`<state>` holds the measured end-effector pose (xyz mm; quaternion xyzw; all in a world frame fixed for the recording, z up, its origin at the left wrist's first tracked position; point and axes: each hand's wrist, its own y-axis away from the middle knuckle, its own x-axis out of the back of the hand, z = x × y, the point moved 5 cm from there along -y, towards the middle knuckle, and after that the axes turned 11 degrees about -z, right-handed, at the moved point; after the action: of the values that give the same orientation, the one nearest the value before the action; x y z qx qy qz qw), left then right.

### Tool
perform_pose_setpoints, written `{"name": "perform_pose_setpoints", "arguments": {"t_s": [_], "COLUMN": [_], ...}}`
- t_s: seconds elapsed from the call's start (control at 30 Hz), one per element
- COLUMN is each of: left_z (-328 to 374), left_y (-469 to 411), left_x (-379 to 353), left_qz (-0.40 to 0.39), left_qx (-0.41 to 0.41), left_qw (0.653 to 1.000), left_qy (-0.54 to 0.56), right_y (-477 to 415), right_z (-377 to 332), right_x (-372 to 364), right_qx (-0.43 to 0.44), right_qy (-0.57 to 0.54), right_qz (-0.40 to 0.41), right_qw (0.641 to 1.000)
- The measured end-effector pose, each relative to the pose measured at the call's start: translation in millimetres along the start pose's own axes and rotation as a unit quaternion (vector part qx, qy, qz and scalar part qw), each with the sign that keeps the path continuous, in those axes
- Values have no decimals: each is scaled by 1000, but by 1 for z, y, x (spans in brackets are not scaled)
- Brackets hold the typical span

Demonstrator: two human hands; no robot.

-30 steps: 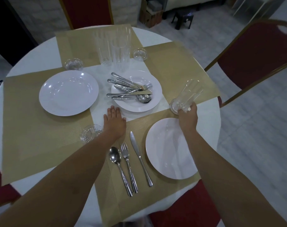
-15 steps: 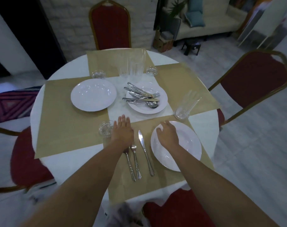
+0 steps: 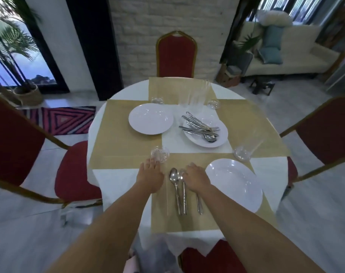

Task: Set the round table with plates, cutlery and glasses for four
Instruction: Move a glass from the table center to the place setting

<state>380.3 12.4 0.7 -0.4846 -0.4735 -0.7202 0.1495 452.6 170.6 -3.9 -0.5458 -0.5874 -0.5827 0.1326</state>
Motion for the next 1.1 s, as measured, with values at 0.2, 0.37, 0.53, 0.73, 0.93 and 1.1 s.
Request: {"name": "perform_pose_setpoints", "arguments": {"t_s": [0.2,0.37,0.53,0.73,0.93,1.1], "left_z": [-34,-66,-99,-143,-182,-204], "left_y": [17,20,10,-19,-59,-95], "left_x": [-5,-1,14,42,81,95], "left_qz": [-19,-20,-16,-14,-8,-18], "left_qx": [29,50,44,2,-54,-88], "left_qw": [999,998,998,1000,998,994], "left_qy": [17,34,37,22,-16,-56], "right_y": [-10,-16,-27,-51,-84,-106], "right_z": [-23,-47,-81,-111,-129,-138], "right_x": [-5,-2,9,15,21,28], "right_qx": [-5,-11,-13,-61,-114,-155], "right_qy": [-8,-5,-53,-121,-159,-198], "right_qz": [-22,-8,13,33,42,70], "right_qw": [1000,1000,998,990,980,965]}}
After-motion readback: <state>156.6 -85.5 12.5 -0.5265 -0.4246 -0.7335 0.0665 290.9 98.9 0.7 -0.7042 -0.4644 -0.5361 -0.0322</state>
